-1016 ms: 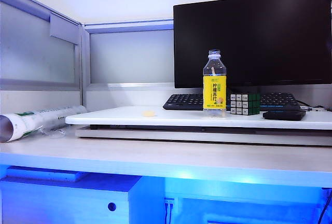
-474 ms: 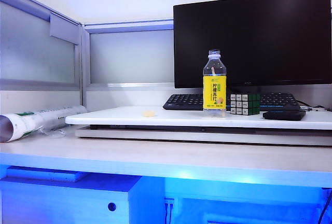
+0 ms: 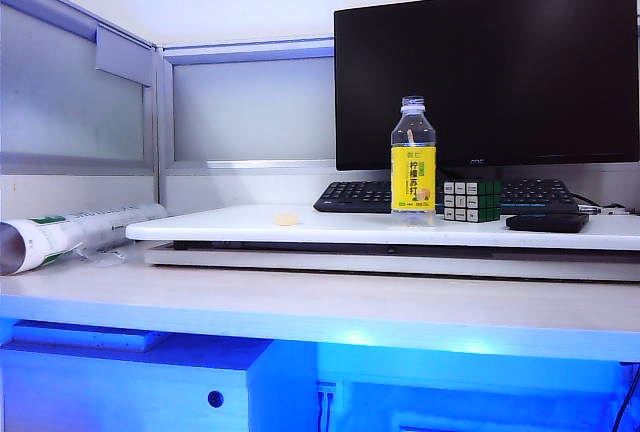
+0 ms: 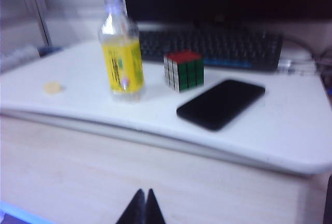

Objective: Grab a stick from the table and stick it in a plastic bottle.

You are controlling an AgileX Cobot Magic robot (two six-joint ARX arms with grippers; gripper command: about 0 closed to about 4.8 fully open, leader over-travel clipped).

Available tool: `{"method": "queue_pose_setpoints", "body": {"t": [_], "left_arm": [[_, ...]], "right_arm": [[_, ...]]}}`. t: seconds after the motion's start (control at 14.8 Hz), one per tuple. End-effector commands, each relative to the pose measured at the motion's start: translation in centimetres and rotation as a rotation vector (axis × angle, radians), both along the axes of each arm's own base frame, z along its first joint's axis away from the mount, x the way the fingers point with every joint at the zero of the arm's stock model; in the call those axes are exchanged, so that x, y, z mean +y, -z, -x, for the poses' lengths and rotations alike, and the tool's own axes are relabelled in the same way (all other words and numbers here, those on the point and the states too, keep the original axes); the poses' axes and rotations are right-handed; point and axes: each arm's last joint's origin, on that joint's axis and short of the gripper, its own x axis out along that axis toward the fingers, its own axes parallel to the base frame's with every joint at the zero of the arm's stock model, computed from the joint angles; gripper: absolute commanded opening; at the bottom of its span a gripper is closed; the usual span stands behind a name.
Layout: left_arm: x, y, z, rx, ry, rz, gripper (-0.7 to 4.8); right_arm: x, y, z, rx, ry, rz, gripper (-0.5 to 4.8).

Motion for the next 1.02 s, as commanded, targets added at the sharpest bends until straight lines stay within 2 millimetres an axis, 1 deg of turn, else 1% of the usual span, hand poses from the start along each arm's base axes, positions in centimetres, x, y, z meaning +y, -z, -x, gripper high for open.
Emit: {"method": "queue_pose_setpoints", "body": {"t": [0.07,0.27,0.54,0.81,1.02], "left_arm": [[0.0,0.0,0.0,0.008,0.007,0.003,-0.04],[0.0,0.0,0.0,0.007,0.007,0.003,-0.04],[0.0,0.0,0.0,0.007,0.005,0.003,-0.04],[0.0,0.0,0.0,0.007,0.004,0.003,-0.04],[0.0,0.0,0.0,0.007,0.004,0.003,-0.04]], "right_arm": [[0.0,0.3,0.4,0.008,-0.002,0.025,-0.03],[0.0,0.4,0.8,0.001,-0.001,0.056,-0.03],[0.0,0.9,0.8,0.050,-0.004,0.060,-0.03],[0.0,1.8,0.9,0.144,-0.006,0.065,-0.03],[0.0,1.8,0.9,0.139,-0.006,0.064,-0.03]]}}
